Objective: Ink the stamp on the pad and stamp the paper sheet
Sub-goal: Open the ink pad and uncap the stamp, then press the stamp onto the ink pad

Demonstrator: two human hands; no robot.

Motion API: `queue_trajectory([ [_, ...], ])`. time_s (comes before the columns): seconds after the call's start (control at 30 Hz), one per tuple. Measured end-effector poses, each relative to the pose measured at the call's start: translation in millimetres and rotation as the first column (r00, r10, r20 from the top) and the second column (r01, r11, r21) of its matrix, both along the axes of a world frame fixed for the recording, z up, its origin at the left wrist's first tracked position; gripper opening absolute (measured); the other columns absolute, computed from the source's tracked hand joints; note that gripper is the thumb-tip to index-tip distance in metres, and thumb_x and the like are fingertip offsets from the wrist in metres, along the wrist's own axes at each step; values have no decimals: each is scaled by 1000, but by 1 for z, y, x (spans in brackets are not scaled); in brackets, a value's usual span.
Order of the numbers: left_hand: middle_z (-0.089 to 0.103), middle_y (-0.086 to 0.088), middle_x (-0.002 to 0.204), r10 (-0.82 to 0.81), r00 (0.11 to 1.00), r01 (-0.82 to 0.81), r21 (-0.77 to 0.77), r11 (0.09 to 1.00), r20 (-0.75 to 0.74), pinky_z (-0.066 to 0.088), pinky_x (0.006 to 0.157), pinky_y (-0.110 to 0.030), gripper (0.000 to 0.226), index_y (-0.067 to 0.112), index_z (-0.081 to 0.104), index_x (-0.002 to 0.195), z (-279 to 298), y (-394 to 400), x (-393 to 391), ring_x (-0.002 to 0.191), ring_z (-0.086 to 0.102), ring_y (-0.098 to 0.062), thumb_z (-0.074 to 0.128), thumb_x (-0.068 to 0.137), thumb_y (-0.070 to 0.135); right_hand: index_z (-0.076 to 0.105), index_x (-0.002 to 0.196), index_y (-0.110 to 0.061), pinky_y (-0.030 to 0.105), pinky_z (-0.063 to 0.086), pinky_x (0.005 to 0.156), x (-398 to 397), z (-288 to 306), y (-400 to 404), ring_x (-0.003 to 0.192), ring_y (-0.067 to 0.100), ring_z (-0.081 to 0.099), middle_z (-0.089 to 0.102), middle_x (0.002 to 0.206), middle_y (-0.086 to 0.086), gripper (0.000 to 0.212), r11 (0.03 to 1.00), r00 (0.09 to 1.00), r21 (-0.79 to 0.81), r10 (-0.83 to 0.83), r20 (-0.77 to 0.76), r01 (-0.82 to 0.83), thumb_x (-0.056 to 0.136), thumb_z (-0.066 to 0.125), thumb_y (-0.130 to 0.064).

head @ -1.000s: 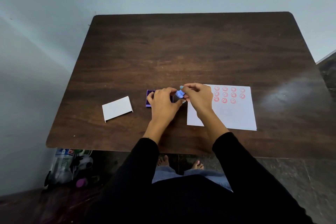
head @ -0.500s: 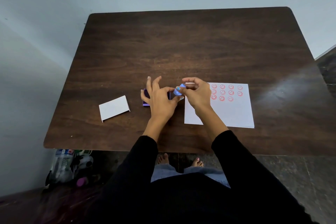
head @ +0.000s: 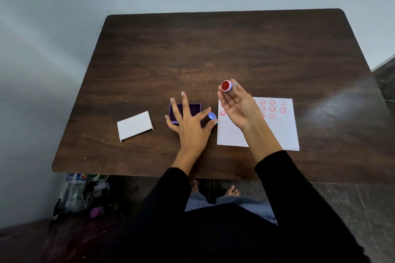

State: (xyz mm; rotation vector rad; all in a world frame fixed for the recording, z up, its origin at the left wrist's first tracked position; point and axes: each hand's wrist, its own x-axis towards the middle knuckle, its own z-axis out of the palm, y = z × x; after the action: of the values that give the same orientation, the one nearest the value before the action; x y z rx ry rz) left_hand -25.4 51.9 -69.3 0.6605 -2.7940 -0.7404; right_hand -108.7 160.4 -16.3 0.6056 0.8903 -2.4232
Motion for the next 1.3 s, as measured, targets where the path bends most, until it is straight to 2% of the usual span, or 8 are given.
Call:
queue_trajectory([
  [0.17, -1, -6, 161, -55, 996, 58, -46, 997, 64, -6, 110, -61, 45, 39, 57, 123, -10, 4, 11, 145, -17, -32, 65, 80, 48, 64, 96, 1, 33, 61, 75, 6, 3, -3, 89, 27, 70, 68, 101, 18, 12, 970, 993, -239, -17, 114, 44, 88, 59, -6],
  [0.33, -2, -9, 160, -87, 995, 85, 54, 995, 42, -1, 115, -51, 98, 24, 26, 146, -5, -10, 12, 146, -15, -27, 65, 67, 68, 60, 106, 6, 33, 61, 72, 10, 1, -6, 96, 30, 67, 63, 114, 22, 21, 967, 990, -250, -7, 139, 42, 87, 59, -4],
  [0.47, 6, -9, 160, -15, 999, 8, 149, 989, 45, 8, 118, -44, 123, 8, 8, 149, 1, -51, 8, 148, -7, -25, 75, 60, 62, 58, 108, 7, 35, 61, 72, 11, -2, -7, 100, 32, 66, 63, 113, 25, 22, 965, 991, -259, 1, 136, 35, 87, 58, 0],
  [0.57, 8, -10, 160, -4, 997, -14, 227, 974, 83, 11, 119, -40, 129, 4, 2, 148, -2, -60, 11, 148, -2, -26, 81, 60, 53, 60, 105, 4, 36, 58, 83, 12, -5, -13, 92, 27, 68, 72, 92, 19, 18, 987, 997, -161, 26, 79, -12, 89, 52, 2],
  [0.67, 10, -13, 159, -15, 998, 1, 208, 978, 63, 7, 120, -38, 124, 0, 1, 148, -11, -55, 18, 148, 2, -27, 77, 65, 53, 57, 111, 0, 34, 56, 83, 16, -9, -28, 88, 21, 68, 68, 93, 14, 21, 986, 995, 154, 67, -67, -56, 91, 53, 0],
  [0.87, 10, -18, 158, 5, 999, -9, 74, 997, 46, 4, 120, -36, 113, -1, 4, 147, -18, -53, 25, 148, 5, -28, 66, 74, 59, 63, 112, -9, 30, 53, 88, 34, -24, -59, 99, 21, 65, 68, 108, 11, 28, 599, 832, 800, 429, -352, 30, 85, 64, -6],
  [1.03, 1, -25, 157, 31, 993, -23, -77, 997, 113, 1, 120, -39, 104, -5, 7, 146, -24, -51, 32, 147, 1, -32, 52, 81, 63, 66, 109, -11, 25, 51, 90, 48, -32, -73, 96, 15, 65, 70, 108, 7, 28, 414, 656, 898, 639, -403, 148, 82, 64, -5],
  [1.3, 3, -23, 157, 44, 988, -32, -80, 996, 146, -2, 120, -40, 95, -3, 10, 147, -25, -51, 29, 148, 0, -31, 49, 83, 56, 64, 114, -8, 39, 48, 100, 54, -38, -80, 106, 23, 63, 69, 115, 11, 29, 254, 531, 946, 784, -322, 199, 85, 61, -6],
])
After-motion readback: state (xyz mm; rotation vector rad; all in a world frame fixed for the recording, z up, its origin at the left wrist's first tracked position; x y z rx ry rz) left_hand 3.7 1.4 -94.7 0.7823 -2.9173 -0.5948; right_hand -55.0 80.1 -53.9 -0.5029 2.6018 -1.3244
